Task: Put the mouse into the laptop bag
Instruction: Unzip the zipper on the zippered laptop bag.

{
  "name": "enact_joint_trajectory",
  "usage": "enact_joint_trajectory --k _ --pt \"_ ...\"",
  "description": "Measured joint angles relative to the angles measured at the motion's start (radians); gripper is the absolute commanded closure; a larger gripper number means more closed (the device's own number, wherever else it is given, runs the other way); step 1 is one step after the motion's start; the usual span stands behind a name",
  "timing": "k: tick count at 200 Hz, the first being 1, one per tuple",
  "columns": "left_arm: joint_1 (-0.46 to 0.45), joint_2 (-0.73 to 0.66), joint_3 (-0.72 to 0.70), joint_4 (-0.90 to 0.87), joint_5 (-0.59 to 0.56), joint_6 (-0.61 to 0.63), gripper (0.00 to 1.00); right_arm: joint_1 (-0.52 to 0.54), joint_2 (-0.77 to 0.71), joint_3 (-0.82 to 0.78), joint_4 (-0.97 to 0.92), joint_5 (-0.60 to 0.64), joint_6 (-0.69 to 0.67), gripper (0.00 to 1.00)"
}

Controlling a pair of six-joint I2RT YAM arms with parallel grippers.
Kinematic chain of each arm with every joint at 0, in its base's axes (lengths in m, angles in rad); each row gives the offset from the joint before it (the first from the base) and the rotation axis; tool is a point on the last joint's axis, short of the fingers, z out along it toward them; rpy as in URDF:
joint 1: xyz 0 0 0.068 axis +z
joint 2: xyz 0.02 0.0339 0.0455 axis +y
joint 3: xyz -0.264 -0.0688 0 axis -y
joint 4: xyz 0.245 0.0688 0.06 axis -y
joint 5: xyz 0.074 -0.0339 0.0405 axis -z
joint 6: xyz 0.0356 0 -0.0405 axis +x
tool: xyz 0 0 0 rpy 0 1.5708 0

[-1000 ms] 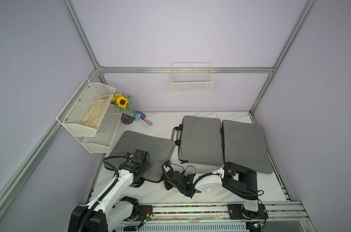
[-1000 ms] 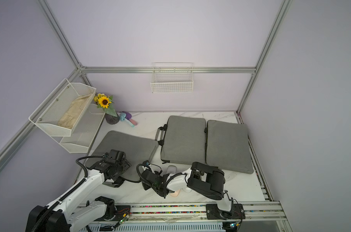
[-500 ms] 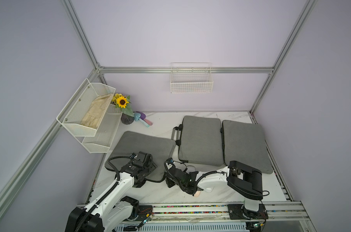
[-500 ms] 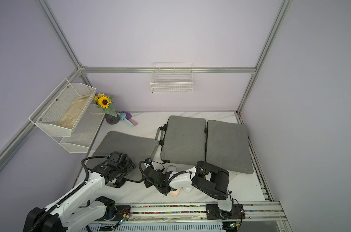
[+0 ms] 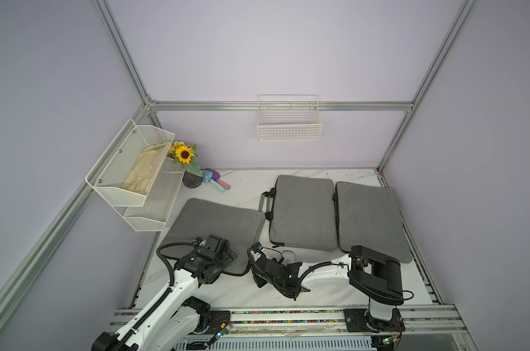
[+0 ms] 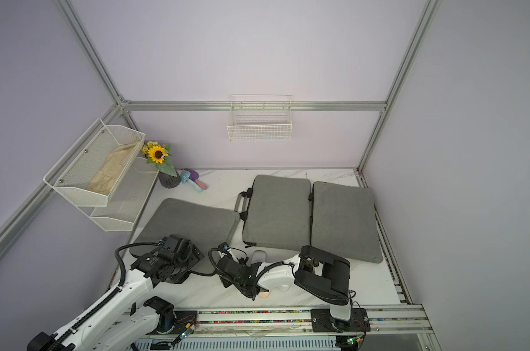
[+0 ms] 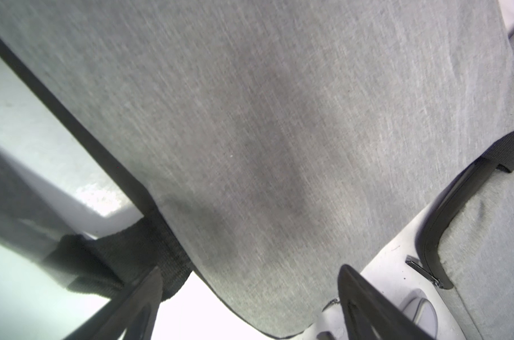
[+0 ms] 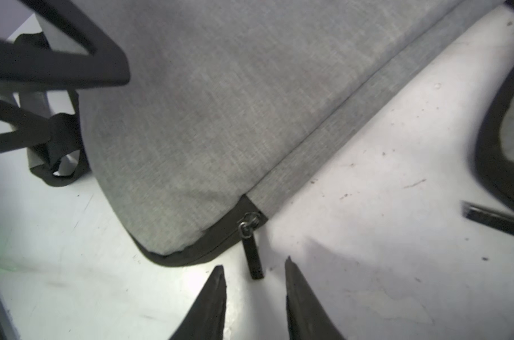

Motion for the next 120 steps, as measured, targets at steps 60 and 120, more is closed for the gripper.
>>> enact_joint_trajectory --k 60,120 --pt "-0.039 -0.021 0.000 -0.016 -0.001 -0.044 0.07 0.026 0.113 0.109 -0.074 0.112 0.007 0.74" --pt "-0.040 -0.028 -0.017 -0.016 -0.002 -0.060 0.07 0.026 0.136 0.141 -0.074 0.155 0.025 1.00"
